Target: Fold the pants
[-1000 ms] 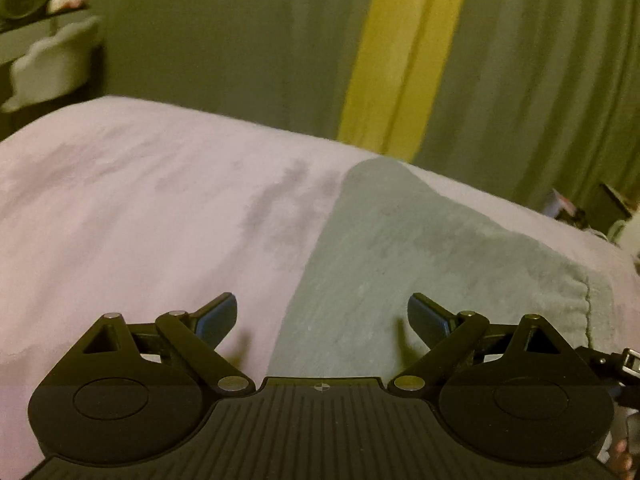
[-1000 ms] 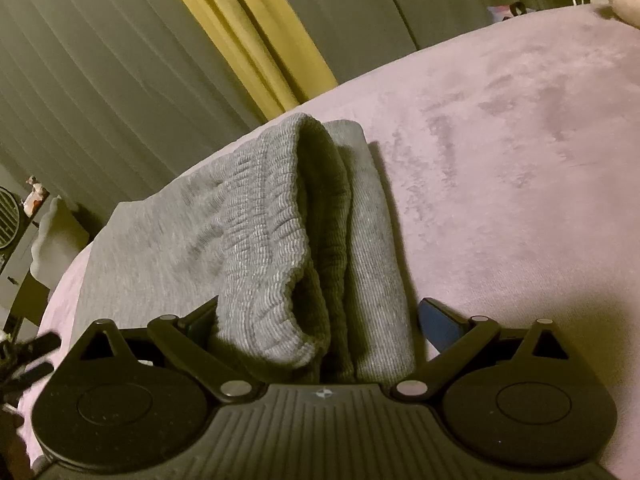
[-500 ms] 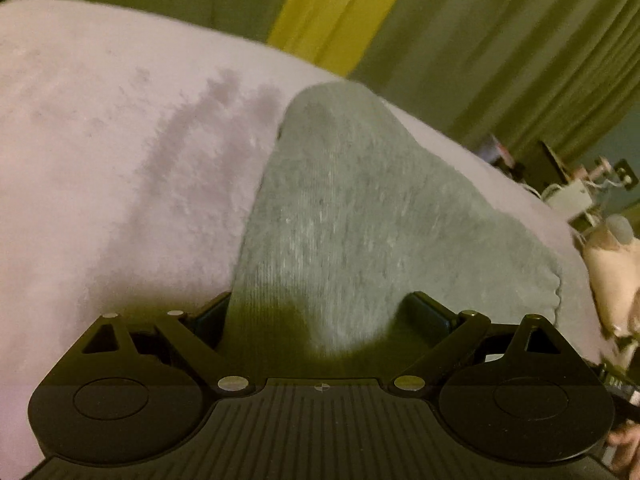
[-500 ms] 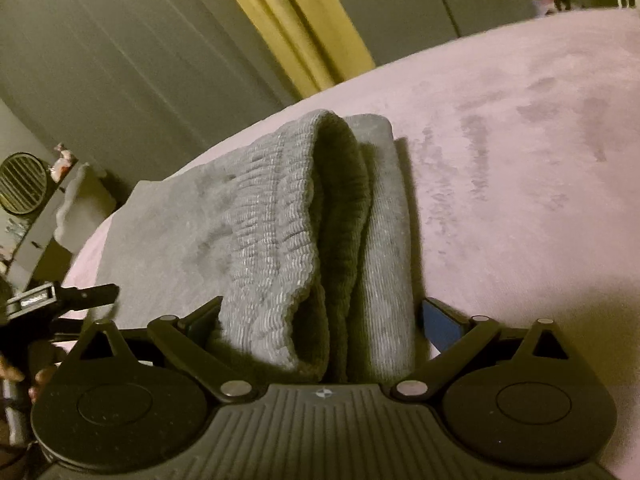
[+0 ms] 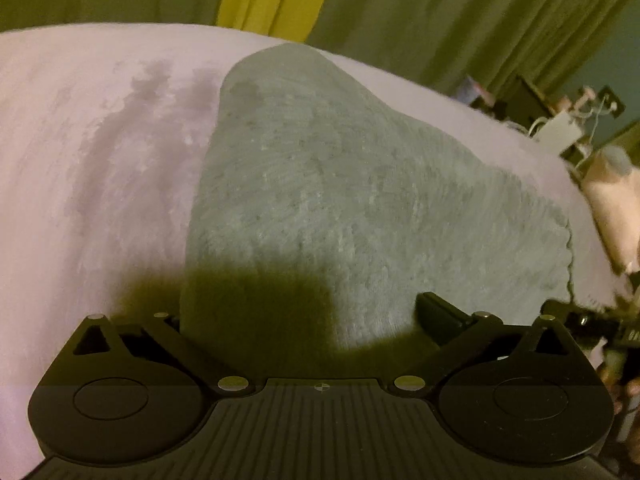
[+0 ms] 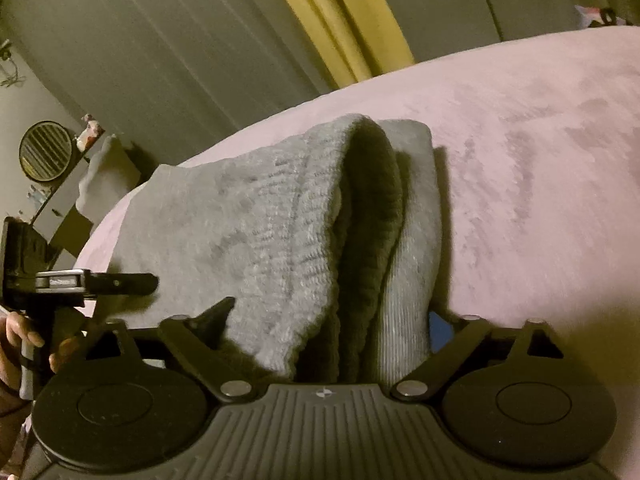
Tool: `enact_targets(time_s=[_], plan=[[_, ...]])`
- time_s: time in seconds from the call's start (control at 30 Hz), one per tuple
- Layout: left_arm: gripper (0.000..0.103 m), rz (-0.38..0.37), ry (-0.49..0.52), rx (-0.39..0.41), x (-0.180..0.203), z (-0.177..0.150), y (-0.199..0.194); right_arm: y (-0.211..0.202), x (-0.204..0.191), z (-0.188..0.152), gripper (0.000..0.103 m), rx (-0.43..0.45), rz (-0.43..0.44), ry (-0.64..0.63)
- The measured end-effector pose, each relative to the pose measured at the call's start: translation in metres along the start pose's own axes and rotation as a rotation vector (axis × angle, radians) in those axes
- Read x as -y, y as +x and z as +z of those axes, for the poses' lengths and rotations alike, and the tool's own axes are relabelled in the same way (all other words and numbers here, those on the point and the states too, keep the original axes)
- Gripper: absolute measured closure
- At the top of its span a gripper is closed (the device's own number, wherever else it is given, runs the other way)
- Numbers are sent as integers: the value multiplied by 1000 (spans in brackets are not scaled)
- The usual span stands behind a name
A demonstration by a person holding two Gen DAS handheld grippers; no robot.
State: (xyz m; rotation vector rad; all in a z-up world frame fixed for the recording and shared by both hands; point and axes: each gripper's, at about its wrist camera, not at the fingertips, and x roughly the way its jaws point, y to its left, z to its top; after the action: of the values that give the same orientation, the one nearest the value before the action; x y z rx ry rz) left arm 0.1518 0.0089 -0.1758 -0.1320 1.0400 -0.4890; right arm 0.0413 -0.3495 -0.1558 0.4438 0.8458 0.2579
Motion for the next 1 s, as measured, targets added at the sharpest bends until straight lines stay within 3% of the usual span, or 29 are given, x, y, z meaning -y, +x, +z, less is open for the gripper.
enact_targets(time_s=[0.1,0.17,0.27,0.33,0.4,0.53,0.63,0.7,1.0], plan=[[0,-8,-2,-13,0,4,1,-1,0,2,31,-7,34,8],[4,-18,4,20,1,0,-4,-2,0,3,31,-12,48,14],[20,-24,68,78,10,-10,-11,1,9,7,25,-40,77,60],[23,-40,53,82,10,-11,-16,7,12,12,17,-62,97,97],[19,-42,42,63,8,-8,-12,14,10,18,5,-79,104,116],[5,-13,40,33,11,-4,-1,24,-9,19,5,-90,34,19],[4,40,66,30,22,-4,3,18,-16,12,22,-61,-19,-29],[4,47,55,31,22,-4,2,10,-12,10,34,-43,-9,-8],[8,64,56,37,27,-3,0,13,-4,13,30,-52,7,51]])
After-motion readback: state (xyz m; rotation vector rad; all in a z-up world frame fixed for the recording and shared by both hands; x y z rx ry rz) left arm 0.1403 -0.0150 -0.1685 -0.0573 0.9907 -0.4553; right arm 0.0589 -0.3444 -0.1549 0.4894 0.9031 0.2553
